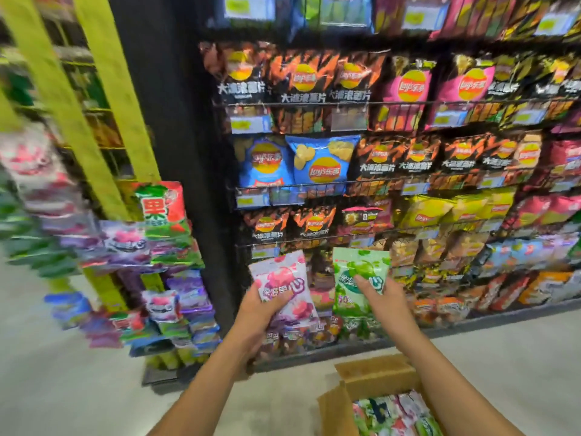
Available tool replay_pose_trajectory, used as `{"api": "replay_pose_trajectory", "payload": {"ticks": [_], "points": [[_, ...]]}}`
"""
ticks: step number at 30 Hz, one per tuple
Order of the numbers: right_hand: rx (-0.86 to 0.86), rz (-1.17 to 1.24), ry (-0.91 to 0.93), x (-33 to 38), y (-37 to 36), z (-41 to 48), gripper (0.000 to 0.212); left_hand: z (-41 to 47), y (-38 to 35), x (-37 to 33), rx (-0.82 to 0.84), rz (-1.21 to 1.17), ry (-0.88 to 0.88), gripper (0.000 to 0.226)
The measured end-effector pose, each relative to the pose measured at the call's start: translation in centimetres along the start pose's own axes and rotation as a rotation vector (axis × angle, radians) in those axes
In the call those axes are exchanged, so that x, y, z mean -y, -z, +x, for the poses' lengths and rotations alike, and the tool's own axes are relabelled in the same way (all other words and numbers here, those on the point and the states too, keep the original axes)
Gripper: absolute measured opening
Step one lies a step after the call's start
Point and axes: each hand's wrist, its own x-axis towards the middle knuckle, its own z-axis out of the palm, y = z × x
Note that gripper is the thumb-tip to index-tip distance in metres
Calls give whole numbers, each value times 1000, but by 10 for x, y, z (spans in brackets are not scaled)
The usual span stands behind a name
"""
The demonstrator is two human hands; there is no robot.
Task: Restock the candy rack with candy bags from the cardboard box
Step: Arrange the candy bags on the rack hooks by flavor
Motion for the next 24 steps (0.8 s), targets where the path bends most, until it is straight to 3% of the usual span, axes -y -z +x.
{"api": "replay_pose_trajectory", "payload": {"ticks": [5, 8, 9, 12, 14, 17, 19, 21, 24], "points": [[111, -15, 49, 31, -86, -8, 91, -35, 92, -28, -135, 46, -79, 47], [156, 10, 101, 59, -139, -24, 33, -57, 147, -42, -236, 73, -144, 39], [164, -4, 114, 64, -156, -28, 22, -66, 165, -47, -264, 77, -159, 40], [197, 16, 131, 82, -206, -45, 15, -90, 218, -60, -319, 85, -157, 57], [242, 33, 133, 99, -239, -62, 13, -108, 252, -69, -352, 90, -170, 58], [281, 21, 166, 119, -286, -82, 13, -129, 301, -79, -428, 127, -176, 106], [310, 29, 191, 129, -318, -93, 17, -130, 342, -73, -463, 144, -207, 112], [336, 28, 206, 141, -347, -104, 19, -153, 358, -92, -466, 152, -196, 102], [370, 31, 242, 158, -388, -118, 23, -179, 382, -111, -471, 180, -223, 45]]}}
